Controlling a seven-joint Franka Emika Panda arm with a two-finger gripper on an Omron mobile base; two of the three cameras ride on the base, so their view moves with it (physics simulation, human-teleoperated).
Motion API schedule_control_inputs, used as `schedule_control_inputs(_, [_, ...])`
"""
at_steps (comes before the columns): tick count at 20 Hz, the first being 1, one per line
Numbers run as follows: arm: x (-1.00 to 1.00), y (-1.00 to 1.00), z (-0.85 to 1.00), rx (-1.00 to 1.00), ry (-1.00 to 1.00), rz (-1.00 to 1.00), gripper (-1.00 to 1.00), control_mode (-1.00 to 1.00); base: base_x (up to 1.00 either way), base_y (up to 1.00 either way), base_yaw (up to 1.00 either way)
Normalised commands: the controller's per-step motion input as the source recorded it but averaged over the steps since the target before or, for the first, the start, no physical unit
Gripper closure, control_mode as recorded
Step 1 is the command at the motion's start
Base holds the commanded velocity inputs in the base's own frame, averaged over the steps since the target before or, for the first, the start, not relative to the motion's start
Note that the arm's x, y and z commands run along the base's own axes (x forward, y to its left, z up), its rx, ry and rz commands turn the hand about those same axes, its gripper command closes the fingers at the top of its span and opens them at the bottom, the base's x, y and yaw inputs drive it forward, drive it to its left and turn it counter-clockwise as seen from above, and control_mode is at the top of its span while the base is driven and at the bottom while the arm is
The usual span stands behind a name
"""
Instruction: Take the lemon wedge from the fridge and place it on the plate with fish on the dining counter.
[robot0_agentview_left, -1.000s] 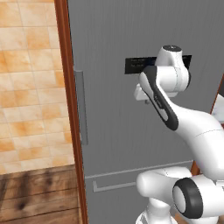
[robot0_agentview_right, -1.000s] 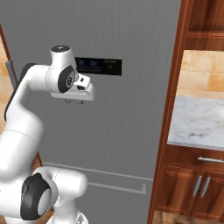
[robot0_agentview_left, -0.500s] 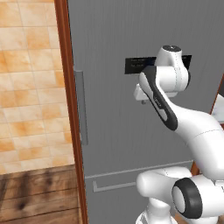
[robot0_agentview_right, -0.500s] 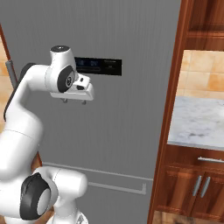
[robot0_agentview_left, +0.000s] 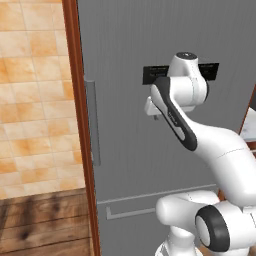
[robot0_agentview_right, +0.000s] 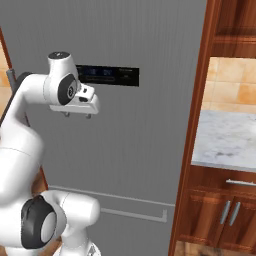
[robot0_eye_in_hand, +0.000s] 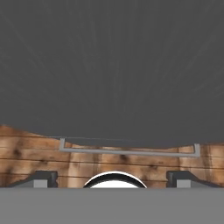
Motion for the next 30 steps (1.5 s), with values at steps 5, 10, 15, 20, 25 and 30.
schedule_control_inputs(5, [-0.56, 0.26, -0.14, 0.0, 0.0, 0.0, -1.0, -1.0, 0.0, 0.0, 0.0])
schedule_control_inputs(10, [-0.45, 0.33, -0.26, 0.0, 0.0, 0.0, -1.0, -1.0, 0.0, 0.0, 0.0])
schedule_control_inputs(15, [0.29, -0.03, -0.02, -0.05, -0.03, -0.07, -1.0, -1.0, 0.0, 0.0, 0.0])
schedule_control_inputs(20, [0.6, -0.46, 0.0, 0.0, -0.02, -0.08, -1.0, -1.0, 0.0, 0.0, 0.0])
schedule_control_inputs(25, [0.09, -0.03, 0.0, 0.0, 0.0, 0.0, -1.0, -1.0, 0.0, 0.0, 0.0])
schedule_control_inputs(30, [0.01, 0.0, 0.0, 0.0, 0.0, 0.0, -1.0, -1.0, 0.0, 0.0, 0.0])
